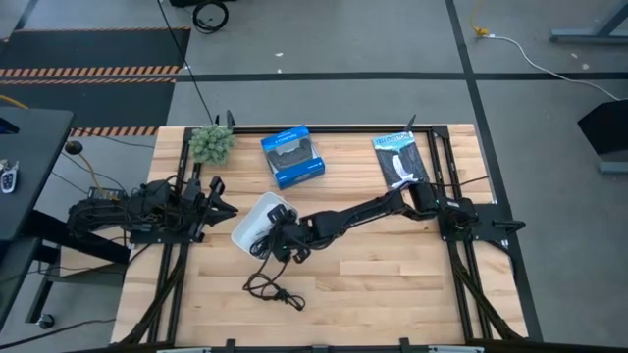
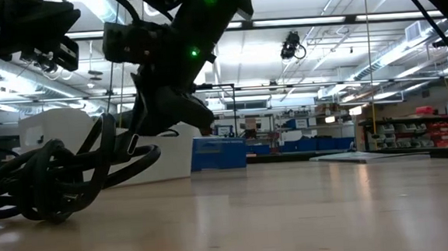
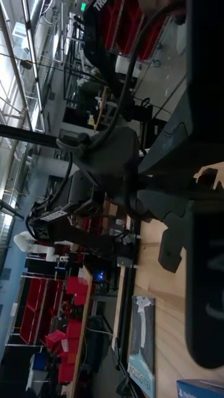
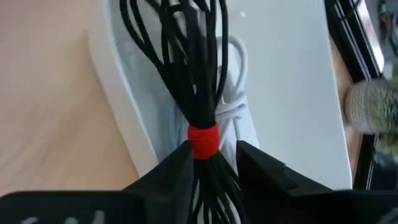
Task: Pick and place USB-C Cables
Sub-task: Put the right black charger cable into the white bin, then put the black cable wire into the white bin
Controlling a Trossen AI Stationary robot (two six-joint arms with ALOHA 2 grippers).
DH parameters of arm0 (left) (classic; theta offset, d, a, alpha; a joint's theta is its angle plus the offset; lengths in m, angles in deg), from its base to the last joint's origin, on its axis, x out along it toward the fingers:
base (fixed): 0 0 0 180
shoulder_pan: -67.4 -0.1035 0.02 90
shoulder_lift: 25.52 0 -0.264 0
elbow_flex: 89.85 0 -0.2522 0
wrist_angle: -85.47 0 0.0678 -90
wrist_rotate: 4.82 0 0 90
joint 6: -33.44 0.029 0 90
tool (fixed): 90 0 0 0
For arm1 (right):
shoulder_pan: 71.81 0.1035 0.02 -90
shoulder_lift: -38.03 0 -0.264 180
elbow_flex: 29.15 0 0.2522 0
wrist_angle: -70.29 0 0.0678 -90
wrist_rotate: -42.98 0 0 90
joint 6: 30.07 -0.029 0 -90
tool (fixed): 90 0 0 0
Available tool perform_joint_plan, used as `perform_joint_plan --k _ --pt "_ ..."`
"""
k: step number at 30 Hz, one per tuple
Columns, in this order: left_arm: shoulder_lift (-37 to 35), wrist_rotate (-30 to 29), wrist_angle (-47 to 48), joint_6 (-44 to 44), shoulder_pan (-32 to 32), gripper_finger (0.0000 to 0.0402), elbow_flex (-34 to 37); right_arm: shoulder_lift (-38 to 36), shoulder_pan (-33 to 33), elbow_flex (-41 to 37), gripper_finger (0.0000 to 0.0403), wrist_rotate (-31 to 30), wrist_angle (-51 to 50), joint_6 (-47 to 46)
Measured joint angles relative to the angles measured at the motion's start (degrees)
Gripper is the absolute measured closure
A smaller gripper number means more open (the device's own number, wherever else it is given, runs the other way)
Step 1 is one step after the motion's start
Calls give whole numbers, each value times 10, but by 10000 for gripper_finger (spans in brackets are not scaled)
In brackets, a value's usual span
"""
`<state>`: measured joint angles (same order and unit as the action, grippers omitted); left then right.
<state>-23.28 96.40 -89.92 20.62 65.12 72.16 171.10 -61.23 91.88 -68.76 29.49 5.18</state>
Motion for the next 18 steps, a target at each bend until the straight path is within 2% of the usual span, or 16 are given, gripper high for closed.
perform_joint_plan --k 3,8,13,18 --pt "0 0 0 0 0 345 0 0 7 19 256 -27 -21 -39" --pt "0 0 0 0 0 345 0 0 22 86 244 -38 -73 -105" --pt "0 0 0 0 0 345 0 -2 43 146 244 -36 -70 -273" --pt "0 0 0 0 0 345 0 -1 62 149 239 40 -45 -441"
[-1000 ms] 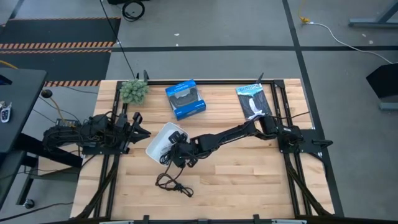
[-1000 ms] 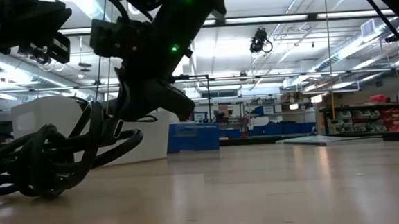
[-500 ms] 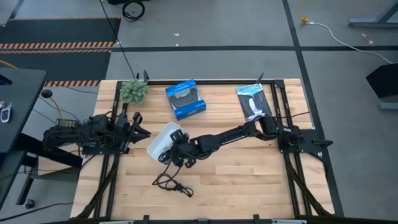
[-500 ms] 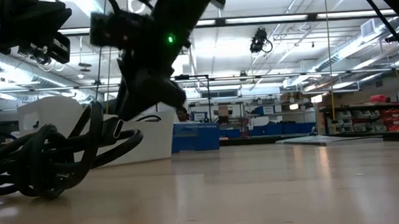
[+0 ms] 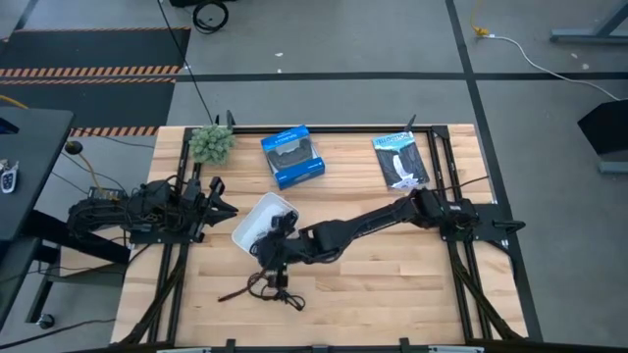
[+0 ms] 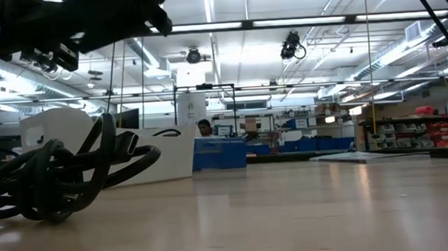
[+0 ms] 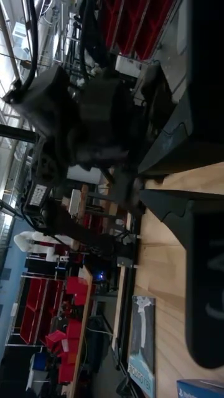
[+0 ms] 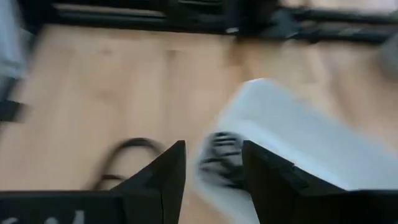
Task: Pick and place USB-C Cables
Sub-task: Put the black cable wire into the white bin
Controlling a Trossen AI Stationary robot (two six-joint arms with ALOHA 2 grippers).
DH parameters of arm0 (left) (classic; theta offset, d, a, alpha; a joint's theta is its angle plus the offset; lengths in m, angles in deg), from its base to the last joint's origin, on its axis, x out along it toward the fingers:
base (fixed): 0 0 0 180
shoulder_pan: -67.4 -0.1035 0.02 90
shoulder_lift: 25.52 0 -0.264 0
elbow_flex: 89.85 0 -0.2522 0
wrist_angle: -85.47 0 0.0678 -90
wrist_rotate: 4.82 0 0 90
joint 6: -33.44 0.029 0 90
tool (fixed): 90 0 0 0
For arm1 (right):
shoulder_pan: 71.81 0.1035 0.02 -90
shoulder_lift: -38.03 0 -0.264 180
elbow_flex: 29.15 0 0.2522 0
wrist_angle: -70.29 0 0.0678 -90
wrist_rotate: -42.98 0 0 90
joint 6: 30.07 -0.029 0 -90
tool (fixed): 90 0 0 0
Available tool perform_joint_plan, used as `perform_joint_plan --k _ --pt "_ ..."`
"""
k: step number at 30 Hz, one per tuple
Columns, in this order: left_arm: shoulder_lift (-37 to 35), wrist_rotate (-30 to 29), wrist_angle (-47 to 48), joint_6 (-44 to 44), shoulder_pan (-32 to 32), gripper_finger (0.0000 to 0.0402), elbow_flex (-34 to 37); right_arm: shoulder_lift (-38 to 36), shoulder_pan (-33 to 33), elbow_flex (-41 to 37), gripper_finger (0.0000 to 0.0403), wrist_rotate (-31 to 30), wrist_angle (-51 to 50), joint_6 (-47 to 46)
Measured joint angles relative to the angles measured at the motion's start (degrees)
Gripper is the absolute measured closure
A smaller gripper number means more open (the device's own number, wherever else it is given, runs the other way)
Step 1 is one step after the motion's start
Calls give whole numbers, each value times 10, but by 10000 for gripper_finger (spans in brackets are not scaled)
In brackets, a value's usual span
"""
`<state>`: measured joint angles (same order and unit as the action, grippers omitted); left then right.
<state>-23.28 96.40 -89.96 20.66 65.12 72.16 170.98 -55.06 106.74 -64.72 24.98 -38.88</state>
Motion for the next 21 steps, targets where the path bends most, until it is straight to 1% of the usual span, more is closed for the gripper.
perform_joint_plan --k 2,6,10,12,14,18,21 --pt "0 0 0 0 0 345 0 0 11 -9 235 8 7 -49" --pt "0 0 0 0 0 345 0 2 30 -38 226 -3 13 -132" --pt "0 0 0 0 0 345 0 2 47 -70 218 -3 68 -185" --pt "0 0 0 0 0 345 0 2 57 -73 216 11 83 -196" --pt "0 0 0 0 0 345 0 2 66 -72 216 11 101 -201" --pt "0 0 0 0 0 345 0 3 83 -39 216 -12 105 -177" --pt "0 0 0 0 0 345 0 -1 94 -17 216 -43 116 -164"
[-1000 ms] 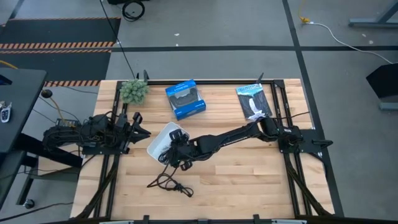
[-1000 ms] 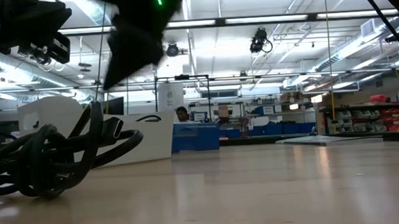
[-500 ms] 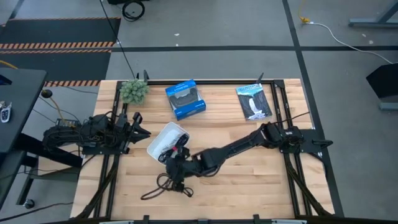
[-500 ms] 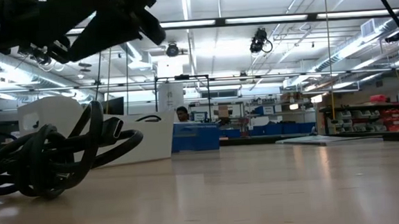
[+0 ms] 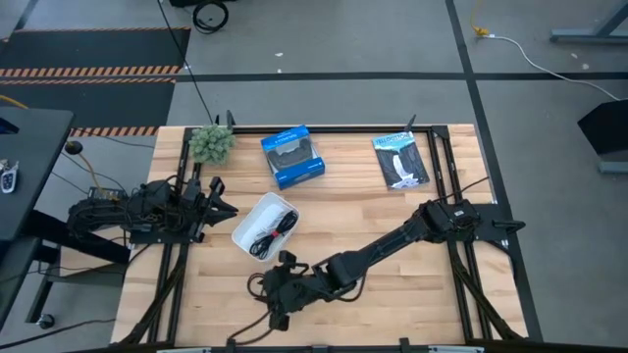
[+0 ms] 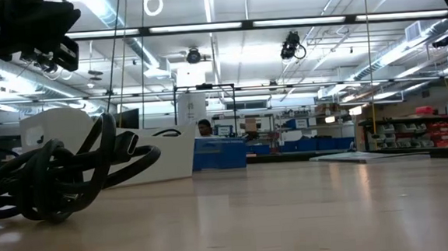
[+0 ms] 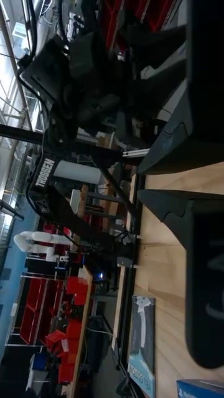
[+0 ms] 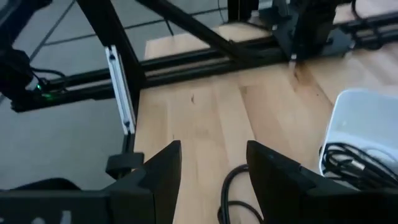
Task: Pick and place USB-C Cables
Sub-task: Put the black cable wire into the white bin
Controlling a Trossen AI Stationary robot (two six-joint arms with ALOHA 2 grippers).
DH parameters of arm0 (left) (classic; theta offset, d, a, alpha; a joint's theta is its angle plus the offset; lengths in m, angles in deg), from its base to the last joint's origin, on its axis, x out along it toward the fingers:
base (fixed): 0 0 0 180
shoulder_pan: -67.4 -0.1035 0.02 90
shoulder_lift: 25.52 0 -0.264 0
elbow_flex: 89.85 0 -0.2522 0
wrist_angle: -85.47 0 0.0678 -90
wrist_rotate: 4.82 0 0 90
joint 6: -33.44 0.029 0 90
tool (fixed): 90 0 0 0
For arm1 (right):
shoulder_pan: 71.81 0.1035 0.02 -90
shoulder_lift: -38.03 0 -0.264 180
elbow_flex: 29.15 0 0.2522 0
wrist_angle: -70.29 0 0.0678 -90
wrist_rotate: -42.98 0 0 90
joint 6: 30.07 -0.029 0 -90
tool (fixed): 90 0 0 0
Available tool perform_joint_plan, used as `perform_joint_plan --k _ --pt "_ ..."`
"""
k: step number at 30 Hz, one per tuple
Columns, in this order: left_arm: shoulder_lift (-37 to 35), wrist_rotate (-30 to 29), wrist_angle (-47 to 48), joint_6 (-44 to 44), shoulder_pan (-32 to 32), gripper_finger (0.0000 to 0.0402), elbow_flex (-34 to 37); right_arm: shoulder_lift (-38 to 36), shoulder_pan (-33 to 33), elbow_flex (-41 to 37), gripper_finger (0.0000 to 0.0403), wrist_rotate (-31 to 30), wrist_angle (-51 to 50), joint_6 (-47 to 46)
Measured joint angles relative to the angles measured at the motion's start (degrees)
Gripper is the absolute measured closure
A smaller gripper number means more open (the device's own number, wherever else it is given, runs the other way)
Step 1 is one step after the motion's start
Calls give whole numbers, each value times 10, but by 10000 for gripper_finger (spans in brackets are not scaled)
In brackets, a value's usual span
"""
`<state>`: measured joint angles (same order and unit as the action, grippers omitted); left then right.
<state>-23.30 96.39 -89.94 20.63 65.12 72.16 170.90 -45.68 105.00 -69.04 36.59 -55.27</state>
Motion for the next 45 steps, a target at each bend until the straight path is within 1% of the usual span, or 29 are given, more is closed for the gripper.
perform_joint_plan --k 5,16,20,23,26,29,32,34,38,42,45 --pt "0 0 0 0 0 345 0 2 5 -1 216 -12 -3 14" --pt "0 0 0 0 0 345 0 3 2 -99 215 -9 4 12" --pt "0 0 0 0 0 345 0 0 3 -97 215 -5 -38 14" --pt "0 0 0 0 0 345 0 -21 3 -81 215 -11 -99 25" --pt "0 0 0 0 0 345 0 -66 11 -79 216 -58 -153 43" --pt "0 0 0 0 0 345 0 -121 31 -88 217 -133 -201 74" --pt "0 0 0 0 0 345 0 -186 52 -117 218 -216 -254 93" --pt "0 0 0 0 0 345 0 -235 59 -156 218 -254 -283 87" --pt "0 0 0 0 0 345 0 -353 55 -285 218 -264 -265 58" --pt "0 0 0 0 0 345 0 -475 37 -439 218 -265 -176 65" --pt "0 0 0 0 0 345 0 -554 12 -546 218 -263 -84 102"
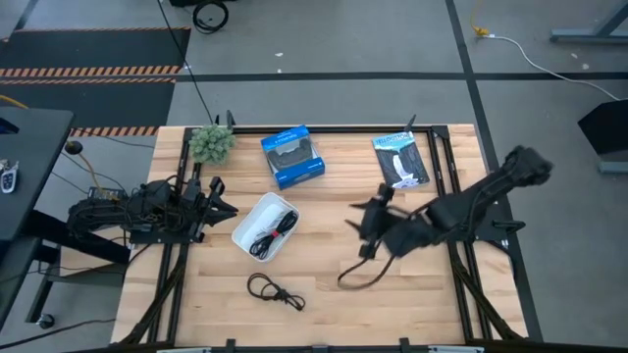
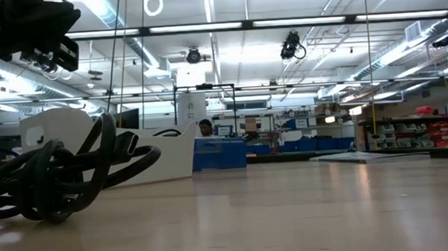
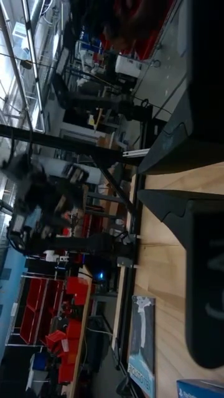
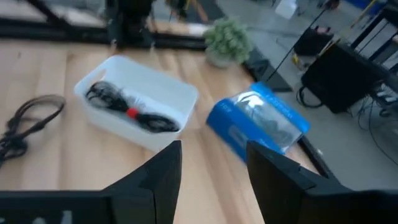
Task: Pick and place USB-C Cables
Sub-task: Put the black cable wire into the white bin
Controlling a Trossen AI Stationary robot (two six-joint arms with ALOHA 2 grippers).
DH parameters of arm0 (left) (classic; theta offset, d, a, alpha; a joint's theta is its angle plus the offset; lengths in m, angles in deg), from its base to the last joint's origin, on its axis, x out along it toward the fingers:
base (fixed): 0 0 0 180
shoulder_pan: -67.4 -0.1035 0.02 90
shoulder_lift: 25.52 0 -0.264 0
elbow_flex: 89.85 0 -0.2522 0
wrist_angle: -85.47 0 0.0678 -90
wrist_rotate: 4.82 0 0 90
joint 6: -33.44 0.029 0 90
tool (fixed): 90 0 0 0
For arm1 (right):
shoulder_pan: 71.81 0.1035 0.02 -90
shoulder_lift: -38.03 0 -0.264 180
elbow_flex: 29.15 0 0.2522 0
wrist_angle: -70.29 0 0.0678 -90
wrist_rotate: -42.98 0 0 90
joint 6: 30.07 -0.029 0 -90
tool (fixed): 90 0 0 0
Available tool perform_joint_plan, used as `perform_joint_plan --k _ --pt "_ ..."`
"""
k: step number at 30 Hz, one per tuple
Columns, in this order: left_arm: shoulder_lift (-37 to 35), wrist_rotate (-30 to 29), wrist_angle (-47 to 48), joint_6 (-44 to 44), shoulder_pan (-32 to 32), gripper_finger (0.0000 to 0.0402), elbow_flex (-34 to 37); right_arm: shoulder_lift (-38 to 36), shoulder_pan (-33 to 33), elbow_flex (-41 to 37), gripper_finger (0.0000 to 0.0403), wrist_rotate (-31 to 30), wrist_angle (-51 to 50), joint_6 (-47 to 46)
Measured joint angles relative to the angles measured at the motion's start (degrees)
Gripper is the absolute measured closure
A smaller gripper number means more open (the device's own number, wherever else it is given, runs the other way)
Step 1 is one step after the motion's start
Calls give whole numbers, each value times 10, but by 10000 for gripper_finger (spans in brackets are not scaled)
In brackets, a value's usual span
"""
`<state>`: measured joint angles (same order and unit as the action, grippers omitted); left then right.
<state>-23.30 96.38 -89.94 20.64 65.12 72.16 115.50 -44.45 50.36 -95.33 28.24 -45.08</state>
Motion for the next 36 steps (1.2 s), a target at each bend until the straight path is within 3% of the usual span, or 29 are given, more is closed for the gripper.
perform_joint_plan --k 6,13,27,32,36 --pt "0 0 0 0 0 345 0 -123 -67 -155 218 61 219 136" --pt "0 0 0 0 0 345 0 -227 -111 -236 218 128 381 239" --pt "0 -1 -5 -2 0 345 0 -362 -87 -237 218 165 343 341" --pt "0 -8 -27 -122 0 345 0 -396 -84 -237 218 165 301 357" --pt "0 -10 -30 -154 0 345 0 -424 -93 -251 218 165 282 373"
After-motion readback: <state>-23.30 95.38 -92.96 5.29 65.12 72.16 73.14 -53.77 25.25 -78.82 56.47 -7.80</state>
